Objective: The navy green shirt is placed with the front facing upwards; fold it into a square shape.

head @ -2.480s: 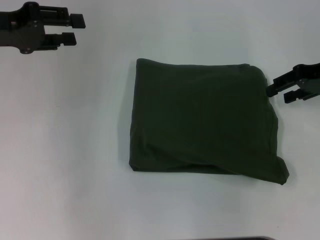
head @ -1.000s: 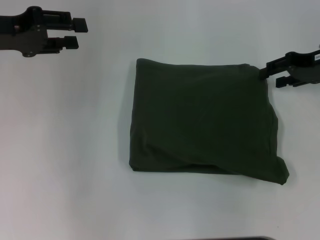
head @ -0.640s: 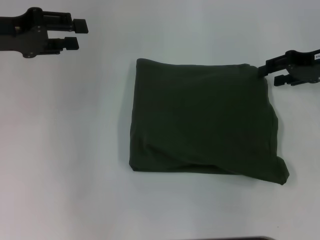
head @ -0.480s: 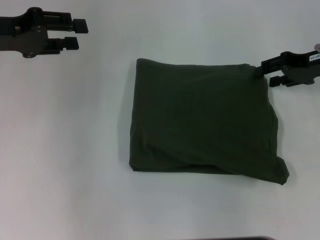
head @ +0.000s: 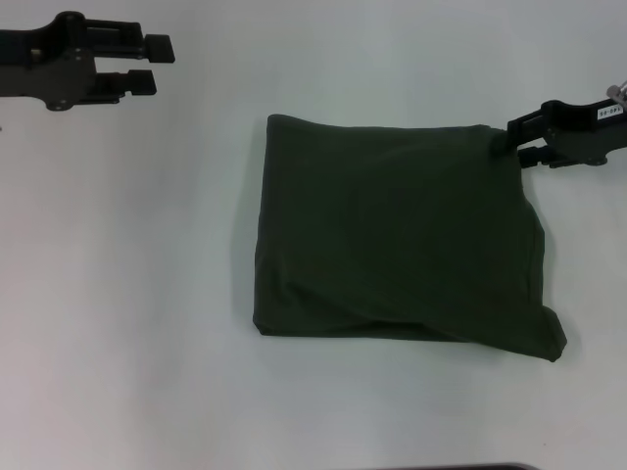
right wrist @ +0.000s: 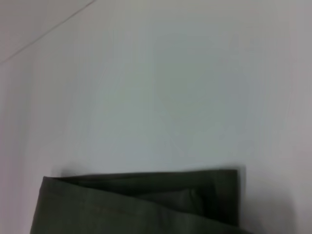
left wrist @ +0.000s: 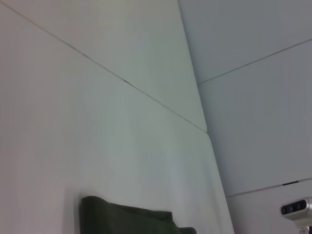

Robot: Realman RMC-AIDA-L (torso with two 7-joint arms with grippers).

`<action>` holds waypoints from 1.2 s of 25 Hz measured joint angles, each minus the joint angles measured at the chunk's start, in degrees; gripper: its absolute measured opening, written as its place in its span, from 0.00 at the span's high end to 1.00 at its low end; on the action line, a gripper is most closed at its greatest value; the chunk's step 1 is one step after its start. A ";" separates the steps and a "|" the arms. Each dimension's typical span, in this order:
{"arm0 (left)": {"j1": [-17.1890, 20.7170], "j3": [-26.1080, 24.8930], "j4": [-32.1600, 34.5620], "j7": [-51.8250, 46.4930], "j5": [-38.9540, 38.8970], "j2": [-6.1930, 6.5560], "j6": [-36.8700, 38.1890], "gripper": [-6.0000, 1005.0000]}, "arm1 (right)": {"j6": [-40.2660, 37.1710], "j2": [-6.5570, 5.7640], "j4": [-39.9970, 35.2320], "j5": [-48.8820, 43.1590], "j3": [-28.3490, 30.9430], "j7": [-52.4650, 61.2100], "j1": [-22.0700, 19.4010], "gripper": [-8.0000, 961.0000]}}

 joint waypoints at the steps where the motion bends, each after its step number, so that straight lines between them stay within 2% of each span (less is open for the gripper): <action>1: -0.04 0.00 0.00 0.00 0.00 0.00 0.02 0.43 | -0.01 0.00 -0.14 0.21 0.09 -0.02 -0.06 0.35; 4: -0.09 0.01 0.00 0.00 0.00 0.00 0.11 0.43 | -0.27 -0.22 -0.46 0.56 0.14 -0.02 -0.20 0.38; 14: -0.02 0.09 0.00 0.00 0.00 -0.05 -0.09 0.43 | -0.80 -0.64 -0.25 0.68 0.37 -0.08 0.02 0.84; 20: 0.06 0.09 0.09 0.02 0.00 -0.09 -0.19 0.43 | -2.12 -0.97 -0.43 0.56 0.17 0.00 0.02 0.99; 25: 0.33 0.07 0.35 0.33 -0.10 -0.09 -0.17 0.43 | -6.05 -2.39 -0.60 0.56 -0.01 -0.61 -0.37 0.99; 28: 0.38 -0.11 1.30 0.96 -0.26 -0.09 -0.17 0.43 | -6.64 -2.12 -0.44 0.65 0.30 -1.70 -0.96 0.99; 30: 0.38 -0.17 1.48 1.20 -0.29 -0.09 -0.19 0.43 | -6.46 -1.70 -0.16 0.68 0.35 -1.95 -1.26 0.92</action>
